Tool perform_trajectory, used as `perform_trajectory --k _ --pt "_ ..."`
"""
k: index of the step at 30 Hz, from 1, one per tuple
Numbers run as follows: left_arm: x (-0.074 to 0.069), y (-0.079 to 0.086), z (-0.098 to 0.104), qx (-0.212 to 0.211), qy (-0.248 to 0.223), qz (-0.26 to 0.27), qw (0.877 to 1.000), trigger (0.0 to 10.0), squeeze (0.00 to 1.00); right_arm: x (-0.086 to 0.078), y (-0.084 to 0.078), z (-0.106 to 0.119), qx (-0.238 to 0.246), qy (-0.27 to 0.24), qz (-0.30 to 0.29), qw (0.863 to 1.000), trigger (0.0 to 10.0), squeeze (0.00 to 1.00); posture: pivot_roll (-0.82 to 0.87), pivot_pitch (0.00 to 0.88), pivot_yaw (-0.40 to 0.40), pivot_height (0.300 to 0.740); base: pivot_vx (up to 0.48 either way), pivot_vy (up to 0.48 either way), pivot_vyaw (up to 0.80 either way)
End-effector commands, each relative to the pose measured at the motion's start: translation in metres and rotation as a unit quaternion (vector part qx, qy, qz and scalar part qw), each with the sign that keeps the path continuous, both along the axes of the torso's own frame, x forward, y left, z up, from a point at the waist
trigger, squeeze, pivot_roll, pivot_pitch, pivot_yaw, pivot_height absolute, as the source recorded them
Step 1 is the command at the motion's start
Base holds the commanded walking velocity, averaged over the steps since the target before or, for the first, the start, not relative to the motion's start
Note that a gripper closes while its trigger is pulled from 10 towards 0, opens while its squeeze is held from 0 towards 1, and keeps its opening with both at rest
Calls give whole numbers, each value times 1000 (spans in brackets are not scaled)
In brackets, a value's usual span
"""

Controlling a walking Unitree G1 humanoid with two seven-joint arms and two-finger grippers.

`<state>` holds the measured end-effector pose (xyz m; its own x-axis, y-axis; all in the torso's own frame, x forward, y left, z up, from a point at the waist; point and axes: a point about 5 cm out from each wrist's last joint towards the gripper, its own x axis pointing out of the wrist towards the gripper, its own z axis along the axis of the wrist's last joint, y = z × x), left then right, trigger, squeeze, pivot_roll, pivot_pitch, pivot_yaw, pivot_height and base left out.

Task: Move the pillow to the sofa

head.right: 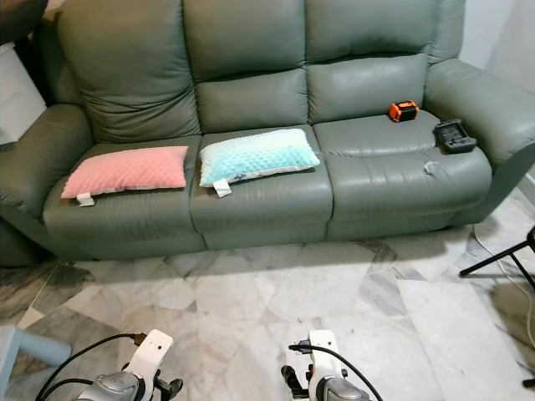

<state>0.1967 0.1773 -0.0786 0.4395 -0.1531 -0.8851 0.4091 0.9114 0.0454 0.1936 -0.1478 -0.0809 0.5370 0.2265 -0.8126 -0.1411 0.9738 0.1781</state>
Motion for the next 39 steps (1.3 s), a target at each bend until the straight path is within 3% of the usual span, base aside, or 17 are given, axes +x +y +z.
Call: perform_trajectory --k 1,12,32,39 --pt "0 4 0 4 2 3 1000 10000 0 -1 3 -1 3 5 0 1000 10000 0 -200 0 115 740 0 0 -719" --pt "0 0 0 -4 0 3 1000 10000 0 -3 1 -2 1 7 1 1000 10000 0 -203 0 111 740 0 0 -719" --pt "-3 -4 -2 -9 3 0 1000 10000 0 -4 1 -2 2 4 1 1000 10000 0 -209 0 109 740 276 0 -675" --pt "-4 -5 -2 -10 5 0 1000 10000 0 -3 1 -1 3 1 2 1000 10000 0 -210 0 108 740 287 0 -188"
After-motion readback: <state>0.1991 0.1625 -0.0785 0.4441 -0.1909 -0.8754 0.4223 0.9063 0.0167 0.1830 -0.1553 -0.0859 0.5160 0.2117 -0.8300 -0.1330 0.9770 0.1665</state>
